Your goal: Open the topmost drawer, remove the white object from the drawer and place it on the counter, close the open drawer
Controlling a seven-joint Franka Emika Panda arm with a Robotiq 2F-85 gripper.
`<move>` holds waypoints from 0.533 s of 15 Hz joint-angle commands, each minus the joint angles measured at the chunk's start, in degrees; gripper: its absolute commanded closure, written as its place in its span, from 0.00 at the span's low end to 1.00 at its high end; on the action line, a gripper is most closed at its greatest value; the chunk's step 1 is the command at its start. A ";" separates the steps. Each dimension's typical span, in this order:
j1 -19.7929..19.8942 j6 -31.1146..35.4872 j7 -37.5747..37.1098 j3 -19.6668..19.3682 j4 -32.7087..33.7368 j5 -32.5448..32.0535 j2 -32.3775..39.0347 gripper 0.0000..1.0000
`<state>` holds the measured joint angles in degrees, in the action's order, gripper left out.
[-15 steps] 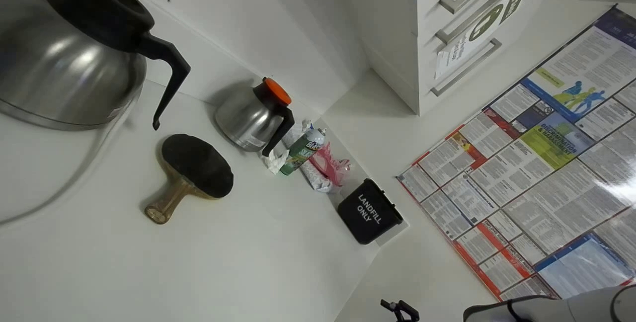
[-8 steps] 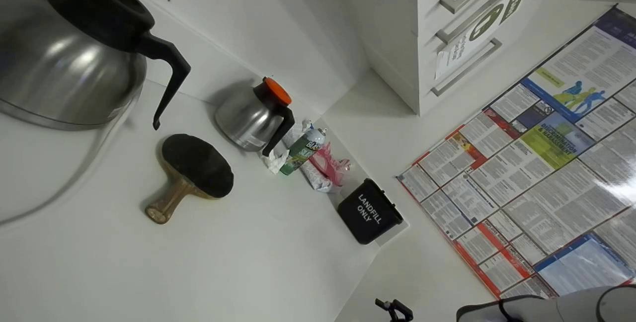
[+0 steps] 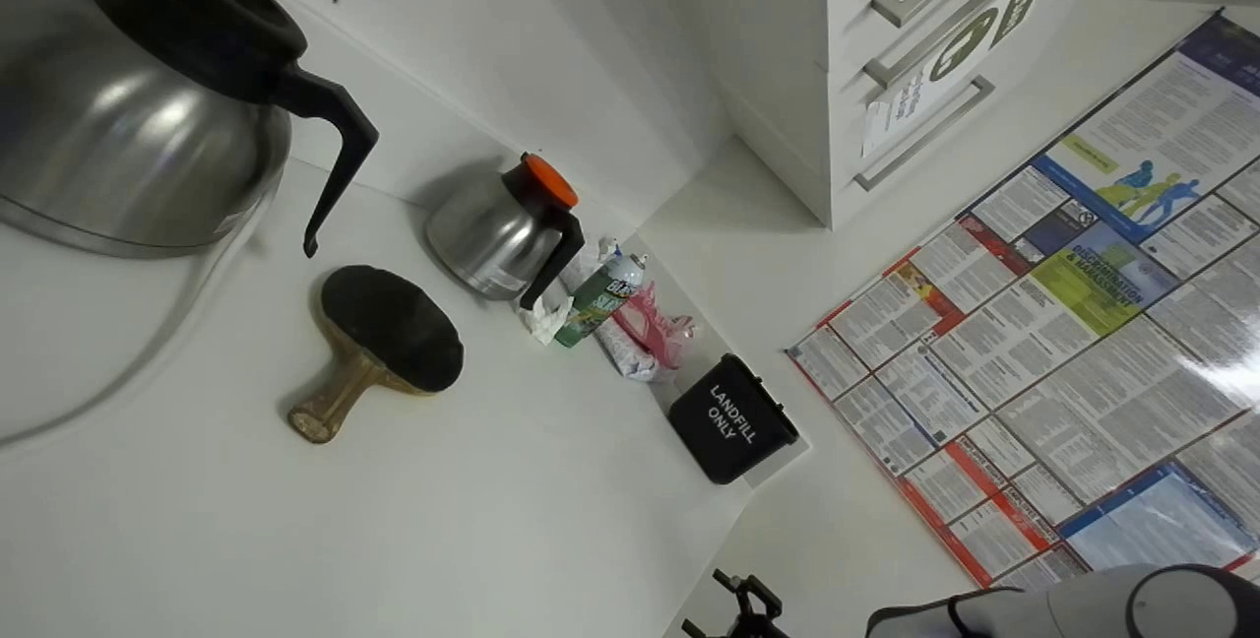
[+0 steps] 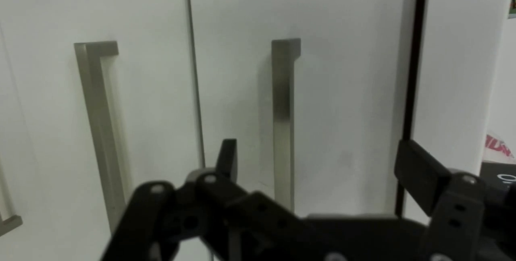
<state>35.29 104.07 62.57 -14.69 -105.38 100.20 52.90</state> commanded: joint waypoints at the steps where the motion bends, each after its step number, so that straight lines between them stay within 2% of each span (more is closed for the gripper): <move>1: -0.93 -2.45 -2.63 -0.13 4.06 2.76 3.64 0.00; 8: -2.03 -4.51 -4.97 -0.10 8.23 5.44 6.87 0.00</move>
<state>33.89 101.48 60.18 -14.23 -99.61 104.28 58.20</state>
